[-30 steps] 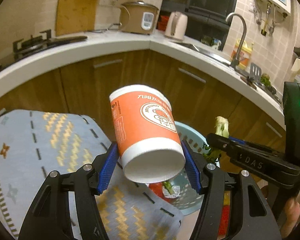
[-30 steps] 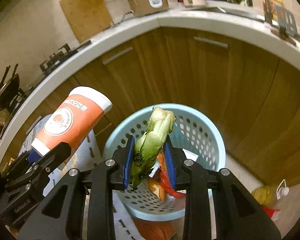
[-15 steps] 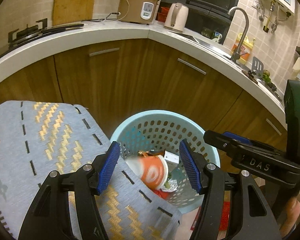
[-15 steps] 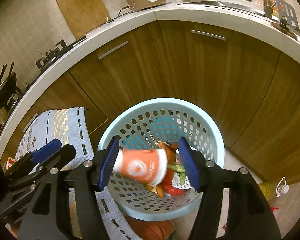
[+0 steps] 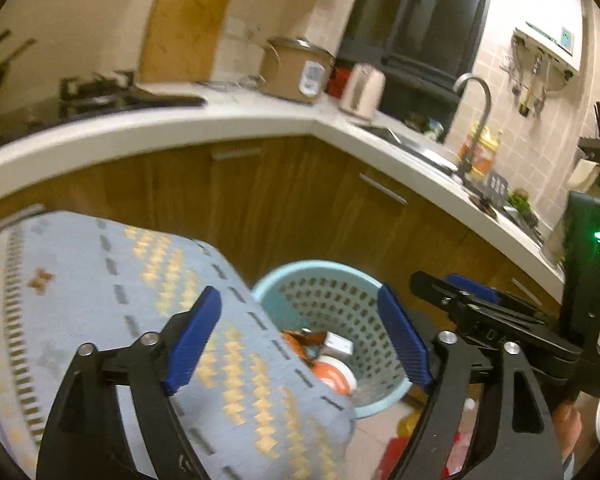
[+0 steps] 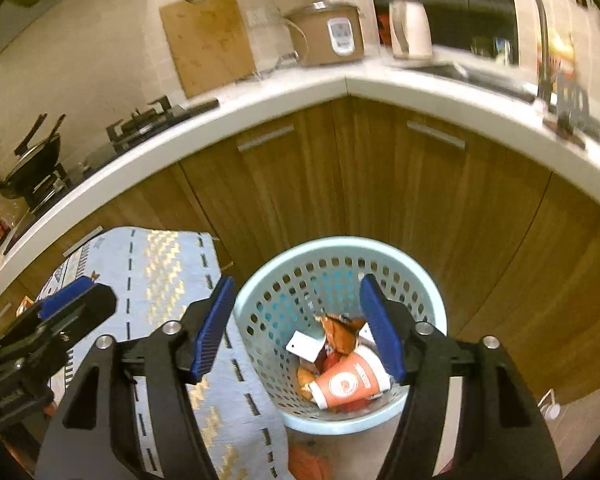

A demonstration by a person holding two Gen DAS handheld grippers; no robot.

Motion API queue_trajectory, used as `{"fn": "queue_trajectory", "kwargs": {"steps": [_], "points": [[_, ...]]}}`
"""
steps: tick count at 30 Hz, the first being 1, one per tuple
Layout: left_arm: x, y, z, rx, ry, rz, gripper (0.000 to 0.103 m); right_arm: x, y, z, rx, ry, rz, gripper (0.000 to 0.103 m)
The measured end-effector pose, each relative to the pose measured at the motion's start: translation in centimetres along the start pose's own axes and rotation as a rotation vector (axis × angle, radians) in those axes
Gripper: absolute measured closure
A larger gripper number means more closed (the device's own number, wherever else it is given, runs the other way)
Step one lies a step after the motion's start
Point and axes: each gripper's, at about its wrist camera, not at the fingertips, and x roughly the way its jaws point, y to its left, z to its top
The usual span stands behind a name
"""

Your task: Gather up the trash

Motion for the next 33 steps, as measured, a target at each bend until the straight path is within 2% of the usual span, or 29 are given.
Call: {"fn": "queue_trajectory", "kwargs": {"steps": [5, 9, 11, 13, 16, 17, 19, 24, 28, 33], "points": [[-3.6, 1.3, 0.1, -0.009, -0.062, 0.1, 0.018, -2.1, 2.4, -0.2, -0.047, -0.062, -0.024, 0.039], [-5.9, 2.2, -1.2, 0.024, -0.119, 0.264, 0.013, -3.7, 3.7, -0.9, -0.064, -0.112, -0.057, 0.039], [-6.3, 2.7, -2.1, 0.024, -0.142, 0.322, 0.012, -4.4, 4.1, -1.3, -0.069, -0.148, -0.101, 0.039], [-6.1, 3.0, -2.9, 0.045, -0.156, 0.35, 0.012, -4.8, 4.3, -1.7, -0.058, -0.173, -0.102, 0.039], [-5.8, 2.7, -4.4, 0.113, -0.256, 0.423, 0.01, -5.6, 4.4, -2.6, -0.037, -0.226, -0.117, 0.039], [-5.5, 2.7, -4.8, 0.124, -0.25, 0.444, 0.01, -6.0, 4.5, -3.0, -0.031, -0.249, -0.137, 0.039], [-4.9, 2.5, -4.9, 0.149, -0.223, 0.447, 0.01, -6.5, 4.7, -3.6, -0.03, -0.279, -0.148, 0.039], [-5.0, 1.4, -5.4, 0.212, -0.234, 0.45, 0.009, -7.0, 4.8, -4.2, -0.022, -0.32, -0.166, 0.039], [-5.1, 1.8, -5.6, 0.17, -0.207, 0.357, 0.009, -7.3, 5.4, -4.9, -0.066, -0.352, -0.247, 0.039], [-5.5, 2.2, -5.8, 0.141, -0.215, 0.337, 0.009, -8.7, 5.9, -5.2, -0.097, -0.404, -0.258, 0.038]]}}
